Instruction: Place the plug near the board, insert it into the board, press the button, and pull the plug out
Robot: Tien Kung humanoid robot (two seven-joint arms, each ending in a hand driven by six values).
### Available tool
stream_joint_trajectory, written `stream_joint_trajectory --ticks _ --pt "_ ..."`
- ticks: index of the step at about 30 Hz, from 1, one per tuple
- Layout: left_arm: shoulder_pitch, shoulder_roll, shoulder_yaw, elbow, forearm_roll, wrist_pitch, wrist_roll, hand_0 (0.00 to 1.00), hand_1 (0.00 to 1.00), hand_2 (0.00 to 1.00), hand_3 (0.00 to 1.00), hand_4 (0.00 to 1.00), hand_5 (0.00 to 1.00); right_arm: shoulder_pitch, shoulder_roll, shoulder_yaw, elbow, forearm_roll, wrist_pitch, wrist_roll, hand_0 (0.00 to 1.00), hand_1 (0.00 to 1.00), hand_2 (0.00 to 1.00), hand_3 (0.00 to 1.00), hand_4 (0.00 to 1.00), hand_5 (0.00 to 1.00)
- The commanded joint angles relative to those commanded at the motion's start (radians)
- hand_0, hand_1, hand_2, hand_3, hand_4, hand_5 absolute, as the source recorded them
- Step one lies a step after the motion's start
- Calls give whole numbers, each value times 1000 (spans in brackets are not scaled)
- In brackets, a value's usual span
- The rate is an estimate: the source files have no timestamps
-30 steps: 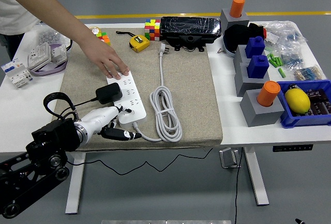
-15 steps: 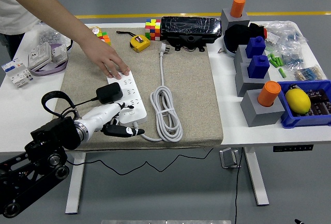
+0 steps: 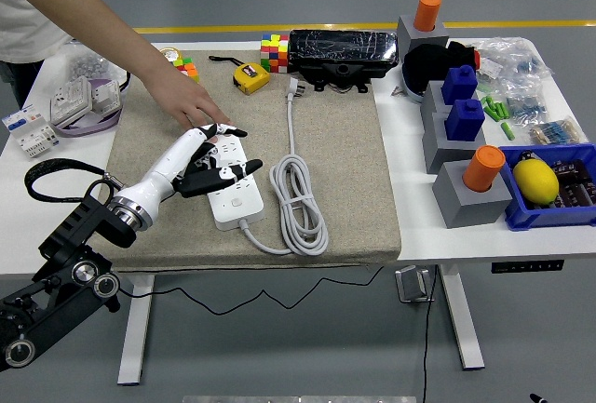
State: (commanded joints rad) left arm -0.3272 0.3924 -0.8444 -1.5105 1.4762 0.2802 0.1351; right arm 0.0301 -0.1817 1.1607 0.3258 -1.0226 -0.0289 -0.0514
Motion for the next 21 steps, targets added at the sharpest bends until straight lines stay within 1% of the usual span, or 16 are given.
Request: stream_joint_trajectory --ticks 10,11,12,14,16,17,18,19,21 --pt "-2 2 -5 -3 1 -15 15 237 192 248 703 921 660 1 -1 1 0 -1 0 0 655 653 658 574 994 556" --pt "-2 2 -4 -5 7 -24 24 237 192 248 703 921 660 1 -1 1 0 0 0 0 655 653 658 574 994 556" --pt "-3 3 -3 -7 15 -34 35 152 104 146 740 946 681 1 -1 1 0 0 0 0 654 653 658 572 993 557" --pt "-4 4 0 -12 39 -66 65 152 104 146 740 946 681 1 -1 1 0 -1 0 0 654 653 658 572 993 557" --pt "-4 7 7 -28 101 -132 127 152 104 146 740 946 681 1 -1 1 0 -1 0 0 654 653 658 572 993 557" --pt "-5 8 9 -32 116 -150 142 152 104 146 740 946 681 1 -1 1 0 -1 0 0 654 653 658 572 993 557" --pt "-5 9 12 -40 140 -185 172 107 73 120 812 938 668 1 -1 1 0 -1 0 0 654 653 658 572 994 555" --pt "-7 10 17 -51 171 -225 208 107 73 120 812 938 668 1 -2 0 0 0 0 0 654 653 658 572 994 555" --pt "-9 10 24 -62 210 -283 257 107 73 120 812 938 668 1 -2 -1 0 0 0 0 654 653 658 572 994 555"
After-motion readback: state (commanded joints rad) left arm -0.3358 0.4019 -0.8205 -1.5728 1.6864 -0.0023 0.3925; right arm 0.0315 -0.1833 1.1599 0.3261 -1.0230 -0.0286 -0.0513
